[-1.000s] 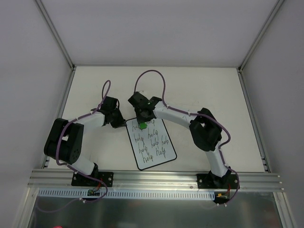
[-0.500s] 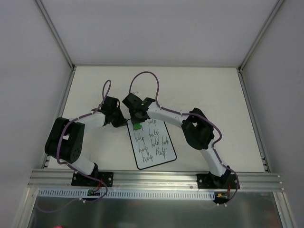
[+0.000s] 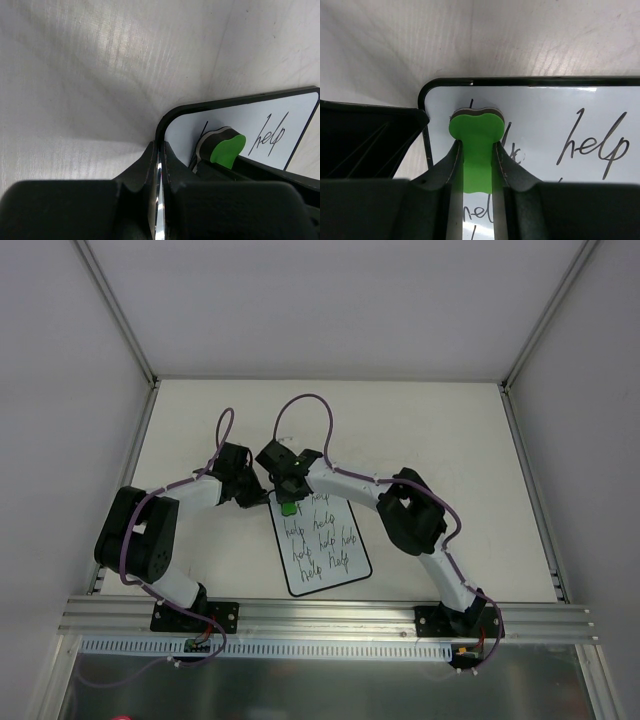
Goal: Erase the whiteboard
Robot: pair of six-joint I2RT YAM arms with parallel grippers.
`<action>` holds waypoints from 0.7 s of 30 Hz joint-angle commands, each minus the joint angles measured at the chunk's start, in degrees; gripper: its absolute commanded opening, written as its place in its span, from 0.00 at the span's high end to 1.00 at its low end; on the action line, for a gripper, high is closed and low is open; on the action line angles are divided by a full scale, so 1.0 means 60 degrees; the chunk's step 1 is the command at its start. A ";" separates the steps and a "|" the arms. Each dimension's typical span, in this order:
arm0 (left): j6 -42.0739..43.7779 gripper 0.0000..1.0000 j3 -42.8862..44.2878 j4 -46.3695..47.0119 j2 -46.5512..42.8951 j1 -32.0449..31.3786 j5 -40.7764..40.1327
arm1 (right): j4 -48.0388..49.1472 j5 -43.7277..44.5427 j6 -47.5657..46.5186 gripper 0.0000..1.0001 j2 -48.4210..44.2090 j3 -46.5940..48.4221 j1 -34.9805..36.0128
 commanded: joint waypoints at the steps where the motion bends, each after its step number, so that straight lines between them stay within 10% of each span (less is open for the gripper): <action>1: 0.0108 1.00 -0.0506 -0.0961 0.0543 -0.0086 -0.0542 | 0.0020 0.0548 -0.0102 1.00 -0.0427 -0.0075 -0.0076; 21: 0.0123 1.00 -0.0491 -0.0947 0.0558 -0.0086 -0.0512 | -0.0184 0.0225 0.0249 1.00 0.0188 0.0335 0.0056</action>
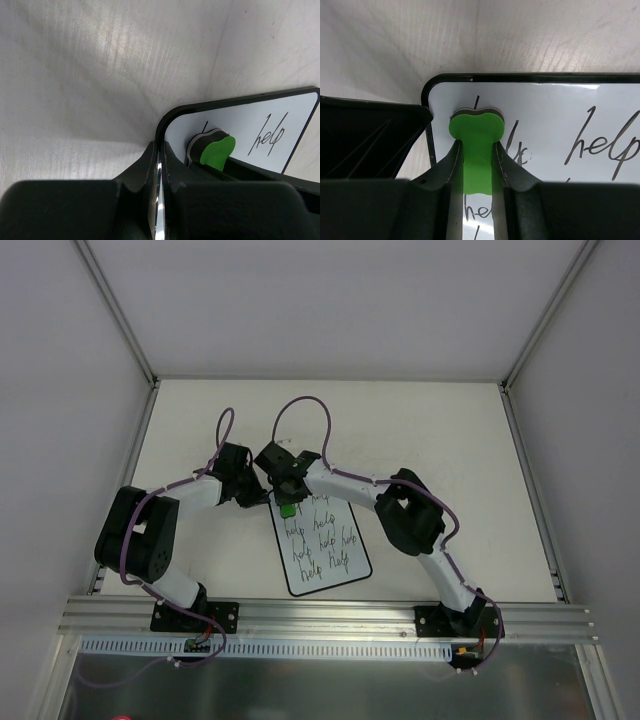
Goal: Erase the whiteboard
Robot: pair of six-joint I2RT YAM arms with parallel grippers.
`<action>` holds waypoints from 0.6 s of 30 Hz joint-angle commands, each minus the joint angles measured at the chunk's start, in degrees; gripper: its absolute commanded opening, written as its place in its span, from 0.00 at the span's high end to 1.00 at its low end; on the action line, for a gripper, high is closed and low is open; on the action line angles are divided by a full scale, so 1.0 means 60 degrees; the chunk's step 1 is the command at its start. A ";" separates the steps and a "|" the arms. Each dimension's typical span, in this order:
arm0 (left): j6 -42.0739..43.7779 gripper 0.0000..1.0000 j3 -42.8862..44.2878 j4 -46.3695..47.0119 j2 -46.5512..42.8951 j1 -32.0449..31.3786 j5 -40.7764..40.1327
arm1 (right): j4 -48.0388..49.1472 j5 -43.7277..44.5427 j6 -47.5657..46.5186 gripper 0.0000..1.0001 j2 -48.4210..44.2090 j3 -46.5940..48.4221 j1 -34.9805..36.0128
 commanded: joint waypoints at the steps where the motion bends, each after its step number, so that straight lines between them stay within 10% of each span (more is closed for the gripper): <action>1: 0.0123 1.00 -0.0506 -0.1012 0.0554 -0.0086 -0.0534 | -0.0246 0.0429 0.0271 1.00 0.0094 0.0303 -0.0013; 18: 0.0255 1.00 -0.0521 -0.0983 0.0525 -0.0086 -0.0475 | -0.0789 0.1193 0.0417 1.00 -0.0492 -0.0912 -0.0892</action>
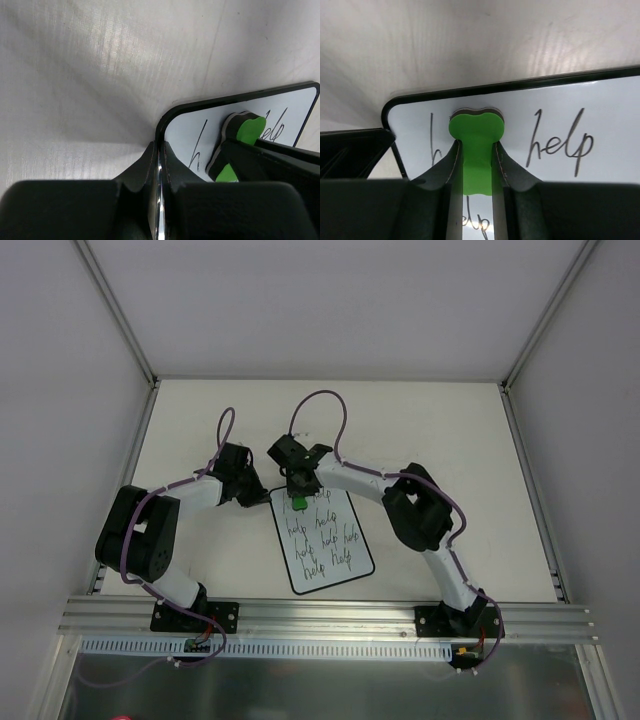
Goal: Erase the whiteboard
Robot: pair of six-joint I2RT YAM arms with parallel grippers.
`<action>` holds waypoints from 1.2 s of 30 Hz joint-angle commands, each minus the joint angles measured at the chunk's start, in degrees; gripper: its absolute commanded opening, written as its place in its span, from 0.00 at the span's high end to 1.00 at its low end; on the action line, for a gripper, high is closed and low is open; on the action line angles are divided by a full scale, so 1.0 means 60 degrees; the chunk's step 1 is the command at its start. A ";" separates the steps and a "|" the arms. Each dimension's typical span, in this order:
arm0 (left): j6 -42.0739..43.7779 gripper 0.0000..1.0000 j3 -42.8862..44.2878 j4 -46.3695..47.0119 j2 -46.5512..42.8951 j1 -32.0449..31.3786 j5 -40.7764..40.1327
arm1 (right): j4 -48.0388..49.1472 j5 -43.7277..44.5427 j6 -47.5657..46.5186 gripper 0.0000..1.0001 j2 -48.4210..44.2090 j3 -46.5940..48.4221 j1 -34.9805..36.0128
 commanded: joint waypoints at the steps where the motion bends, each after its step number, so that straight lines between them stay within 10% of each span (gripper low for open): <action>1: 0.0255 1.00 -0.0484 -0.1183 0.0477 -0.0068 -0.0545 | -0.0781 0.0803 0.0104 1.00 -0.0266 -0.0538 -0.0361; 26: 0.0138 1.00 -0.0514 -0.1008 0.0697 -0.0082 -0.0281 | -0.1660 -0.0472 -0.0159 1.00 0.1725 0.2713 0.0474; 36: 0.0123 1.00 -0.0499 -0.1008 0.0741 -0.0082 -0.0296 | -0.1763 0.0187 -0.0159 1.00 0.0921 0.1309 0.0460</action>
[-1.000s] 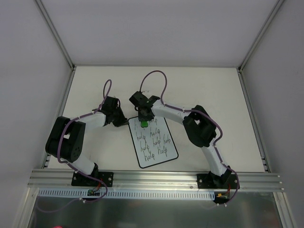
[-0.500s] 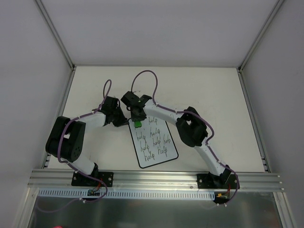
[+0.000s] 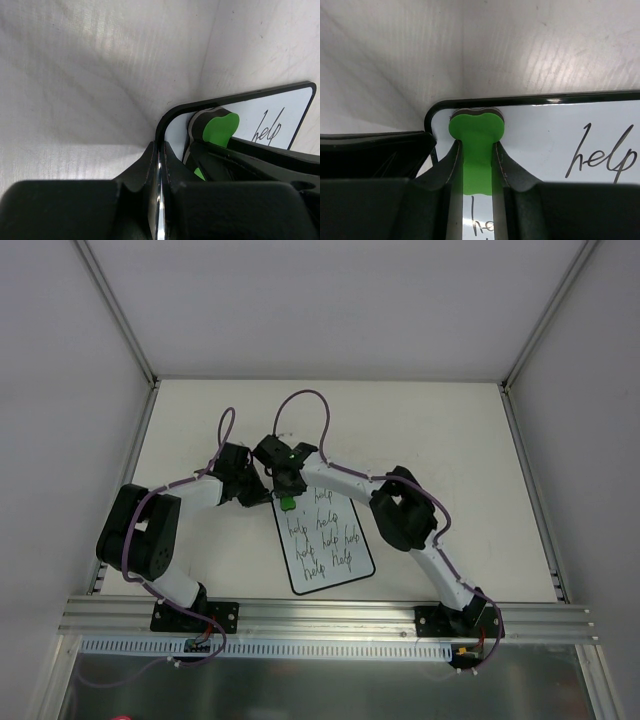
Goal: Erase the whiteboard
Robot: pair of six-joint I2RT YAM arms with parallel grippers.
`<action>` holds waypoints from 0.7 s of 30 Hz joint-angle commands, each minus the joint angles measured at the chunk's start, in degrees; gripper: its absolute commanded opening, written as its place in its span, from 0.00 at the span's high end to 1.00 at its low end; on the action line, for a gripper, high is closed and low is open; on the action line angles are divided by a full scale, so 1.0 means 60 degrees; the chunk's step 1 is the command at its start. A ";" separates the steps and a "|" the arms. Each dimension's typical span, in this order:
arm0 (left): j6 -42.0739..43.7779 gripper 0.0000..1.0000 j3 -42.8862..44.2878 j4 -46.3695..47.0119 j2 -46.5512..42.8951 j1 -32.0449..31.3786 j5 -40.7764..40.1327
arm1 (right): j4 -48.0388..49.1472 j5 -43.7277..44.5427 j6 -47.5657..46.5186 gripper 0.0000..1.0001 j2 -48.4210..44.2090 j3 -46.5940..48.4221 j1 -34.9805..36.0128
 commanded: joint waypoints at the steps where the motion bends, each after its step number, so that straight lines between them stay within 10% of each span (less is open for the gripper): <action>1: 0.0126 1.00 -0.0495 -0.1150 0.0643 -0.0097 -0.0503 | -0.0728 0.0286 -0.0021 1.00 -0.0420 -0.0980 -0.0006; 21: 0.0141 1.00 -0.0539 -0.1077 0.0628 -0.0112 -0.0386 | 0.0531 -0.0139 -0.0343 1.00 -0.0979 -0.1746 0.0006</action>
